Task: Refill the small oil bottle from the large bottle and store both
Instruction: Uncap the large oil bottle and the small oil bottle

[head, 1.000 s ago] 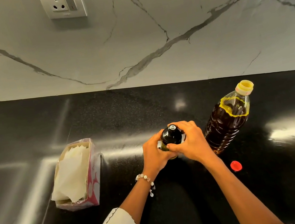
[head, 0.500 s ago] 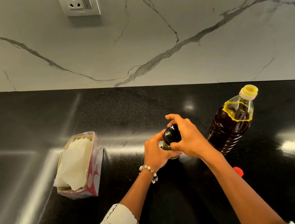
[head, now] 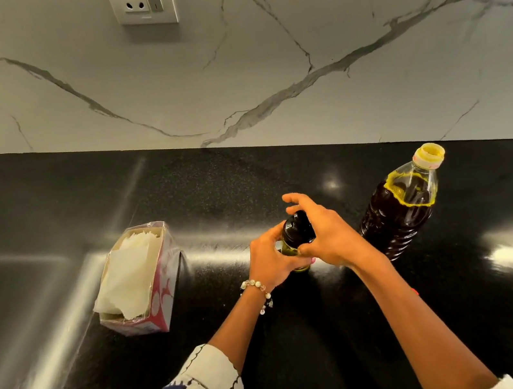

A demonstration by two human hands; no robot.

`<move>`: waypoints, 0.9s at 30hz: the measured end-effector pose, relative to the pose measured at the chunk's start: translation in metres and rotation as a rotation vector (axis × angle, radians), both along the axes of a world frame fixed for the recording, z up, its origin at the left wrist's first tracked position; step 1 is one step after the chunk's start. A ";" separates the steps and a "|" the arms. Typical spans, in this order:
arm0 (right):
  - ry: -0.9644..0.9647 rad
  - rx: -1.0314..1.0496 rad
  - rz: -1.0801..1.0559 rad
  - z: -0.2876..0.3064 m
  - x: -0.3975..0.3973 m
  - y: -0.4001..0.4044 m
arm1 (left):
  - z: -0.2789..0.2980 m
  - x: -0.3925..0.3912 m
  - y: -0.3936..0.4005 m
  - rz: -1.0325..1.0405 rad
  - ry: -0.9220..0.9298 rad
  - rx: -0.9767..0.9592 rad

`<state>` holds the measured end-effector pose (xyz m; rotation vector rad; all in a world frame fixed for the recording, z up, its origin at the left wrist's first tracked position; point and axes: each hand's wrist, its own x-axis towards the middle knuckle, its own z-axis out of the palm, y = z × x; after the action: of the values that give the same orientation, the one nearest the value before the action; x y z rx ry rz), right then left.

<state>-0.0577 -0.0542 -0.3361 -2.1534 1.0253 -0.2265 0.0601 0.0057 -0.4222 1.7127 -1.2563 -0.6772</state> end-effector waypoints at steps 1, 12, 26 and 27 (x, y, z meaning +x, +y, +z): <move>-0.006 -0.016 -0.005 0.001 -0.001 0.000 | -0.001 0.000 0.000 -0.001 0.005 0.004; 0.133 -0.151 -0.081 0.007 0.007 -0.001 | -0.004 -0.001 -0.002 0.007 0.020 -0.006; 0.229 -0.187 -0.159 0.006 0.019 0.007 | -0.006 0.001 -0.004 0.005 0.012 0.014; 0.217 -0.168 -0.141 0.008 0.018 0.006 | -0.008 0.001 -0.005 0.007 0.018 0.017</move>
<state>-0.0394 -0.0487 -0.3283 -2.2955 1.3261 -0.1517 0.0615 0.0003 -0.4302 1.7207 -1.2348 -0.6995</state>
